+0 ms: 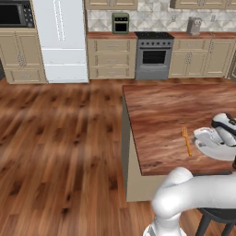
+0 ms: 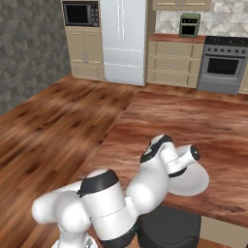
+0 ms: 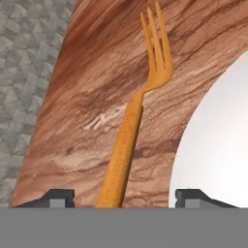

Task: Take the fork and place it on the left side of the plate. Then take the spoon and place it on the right side of the plate. Make sure they're directly next to the plate.

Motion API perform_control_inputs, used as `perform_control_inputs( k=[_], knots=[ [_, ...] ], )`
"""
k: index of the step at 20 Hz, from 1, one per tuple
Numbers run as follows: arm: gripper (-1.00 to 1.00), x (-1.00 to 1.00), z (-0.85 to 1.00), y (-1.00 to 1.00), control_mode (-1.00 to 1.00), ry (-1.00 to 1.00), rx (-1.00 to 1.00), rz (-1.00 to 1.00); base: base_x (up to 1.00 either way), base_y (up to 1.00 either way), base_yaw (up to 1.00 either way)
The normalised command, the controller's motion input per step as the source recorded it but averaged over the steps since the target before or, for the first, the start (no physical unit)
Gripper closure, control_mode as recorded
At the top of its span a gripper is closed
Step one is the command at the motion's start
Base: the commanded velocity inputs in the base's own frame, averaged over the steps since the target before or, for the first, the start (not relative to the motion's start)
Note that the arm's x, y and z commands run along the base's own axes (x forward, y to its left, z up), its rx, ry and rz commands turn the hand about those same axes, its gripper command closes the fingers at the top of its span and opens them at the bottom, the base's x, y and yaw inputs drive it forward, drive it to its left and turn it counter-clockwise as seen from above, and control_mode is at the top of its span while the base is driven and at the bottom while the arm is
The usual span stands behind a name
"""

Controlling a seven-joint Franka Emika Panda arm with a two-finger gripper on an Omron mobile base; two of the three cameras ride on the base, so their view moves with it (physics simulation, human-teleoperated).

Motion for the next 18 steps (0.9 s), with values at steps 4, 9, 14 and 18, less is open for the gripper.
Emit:
perform_control_inputs(
  k=[4, 9, 14, 18],
  knots=[
    [-1.0, -0.52, 0.3, 0.12, -1.0, -0.11, -0.04, 0.0, 0.0, 0.0, 0.0],
    [-1.0, -0.35, 0.51, 0.54, -1.0, -0.09, -0.12, -0.13, 0.0, 0.0, 0.0],
    [-1.0, -0.19, 0.66, 0.71, -1.0, -0.01, -0.18, -0.17, 0.0, 0.0, 0.0],
    [-1.0, -0.24, 0.58, 0.88, -1.0, 0.01, -0.23, -0.19, 0.0, 0.0, 0.0]
  ],
)
